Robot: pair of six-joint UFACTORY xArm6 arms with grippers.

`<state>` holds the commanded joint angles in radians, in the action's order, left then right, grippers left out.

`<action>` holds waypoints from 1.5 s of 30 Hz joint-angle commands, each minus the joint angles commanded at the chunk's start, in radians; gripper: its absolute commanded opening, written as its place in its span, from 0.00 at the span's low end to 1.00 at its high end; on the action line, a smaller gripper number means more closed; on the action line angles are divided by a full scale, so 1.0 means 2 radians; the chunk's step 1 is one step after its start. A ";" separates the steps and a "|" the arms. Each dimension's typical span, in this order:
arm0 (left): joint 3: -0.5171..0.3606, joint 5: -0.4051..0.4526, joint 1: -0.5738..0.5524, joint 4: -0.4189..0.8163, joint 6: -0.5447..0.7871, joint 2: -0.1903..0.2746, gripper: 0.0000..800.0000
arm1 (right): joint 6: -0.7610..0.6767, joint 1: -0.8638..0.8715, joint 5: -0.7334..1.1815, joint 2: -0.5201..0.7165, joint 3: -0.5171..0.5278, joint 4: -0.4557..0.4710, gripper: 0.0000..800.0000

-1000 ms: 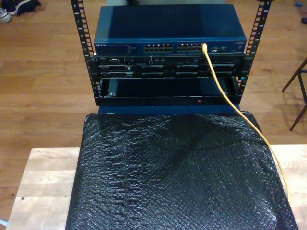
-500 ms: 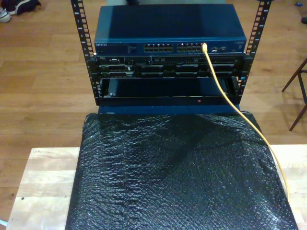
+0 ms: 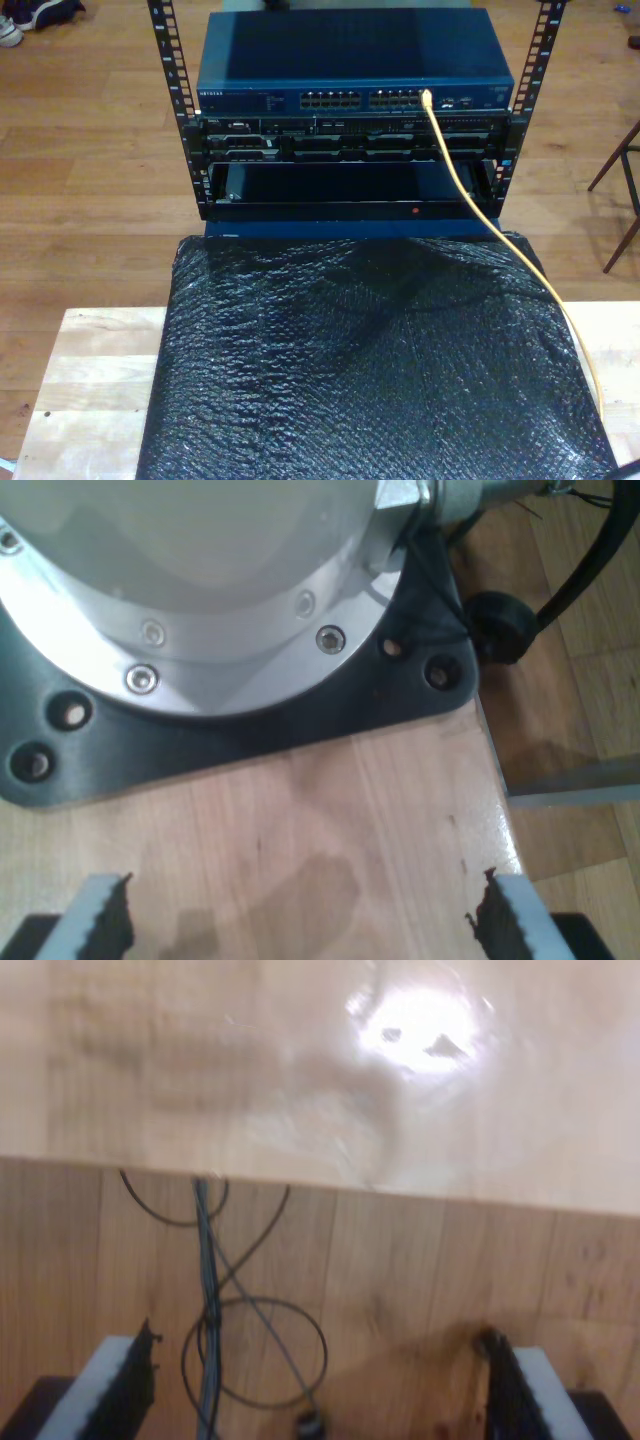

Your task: Grab the cable and plug it in

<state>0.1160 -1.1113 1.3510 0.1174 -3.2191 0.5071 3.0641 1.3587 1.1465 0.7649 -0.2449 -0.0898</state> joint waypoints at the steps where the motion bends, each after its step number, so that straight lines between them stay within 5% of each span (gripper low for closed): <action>1: 0.000 0.000 0.000 0.000 0.000 -0.001 1.00 | 0.003 0.003 -0.002 0.001 0.007 0.001 1.00; 27: 0.000 0.000 0.000 0.000 0.000 -0.001 1.00 | 0.046 0.054 -0.097 -0.064 0.103 0.001 1.00; 45: 0.000 0.000 0.000 0.000 0.000 0.000 1.00 | 0.071 0.080 -0.132 -0.048 0.122 -0.001 1.00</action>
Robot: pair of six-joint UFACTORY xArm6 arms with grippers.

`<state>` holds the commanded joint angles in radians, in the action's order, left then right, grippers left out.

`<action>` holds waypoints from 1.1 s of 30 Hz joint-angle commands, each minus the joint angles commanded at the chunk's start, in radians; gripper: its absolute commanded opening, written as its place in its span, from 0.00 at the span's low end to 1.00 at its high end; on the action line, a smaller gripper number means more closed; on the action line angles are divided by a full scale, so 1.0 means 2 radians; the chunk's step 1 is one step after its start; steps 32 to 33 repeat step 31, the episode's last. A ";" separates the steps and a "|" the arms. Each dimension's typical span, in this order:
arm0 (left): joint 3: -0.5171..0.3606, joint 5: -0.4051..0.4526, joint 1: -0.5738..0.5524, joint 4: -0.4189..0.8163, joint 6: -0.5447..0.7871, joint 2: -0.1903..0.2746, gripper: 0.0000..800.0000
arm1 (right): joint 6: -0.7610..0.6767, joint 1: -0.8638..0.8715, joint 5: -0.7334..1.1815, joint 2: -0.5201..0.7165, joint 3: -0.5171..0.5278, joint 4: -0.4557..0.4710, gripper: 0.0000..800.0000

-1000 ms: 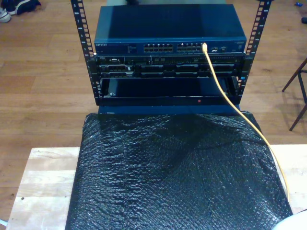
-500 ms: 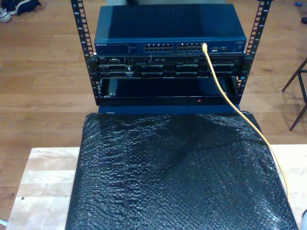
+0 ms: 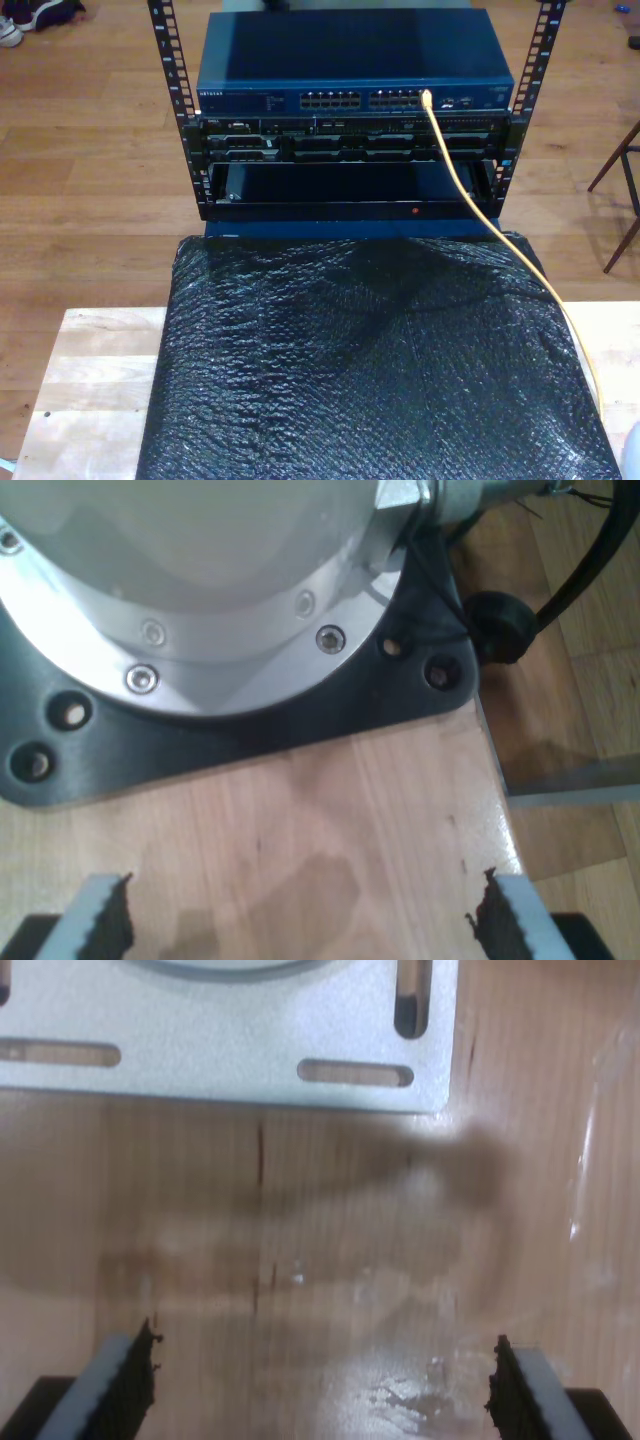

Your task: Grab the cable and plug it in

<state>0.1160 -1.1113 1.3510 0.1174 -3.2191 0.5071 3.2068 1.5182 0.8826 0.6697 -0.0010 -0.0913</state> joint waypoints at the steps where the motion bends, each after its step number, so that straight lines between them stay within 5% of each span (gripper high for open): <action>1: -0.001 0.000 0.000 0.000 0.000 -0.001 1.00 | 0.000 0.000 -0.005 0.002 0.002 0.000 1.00; 33: 0.000 0.000 0.000 0.000 0.000 -0.001 1.00 | -0.001 0.000 -0.011 0.004 0.007 -0.001 1.00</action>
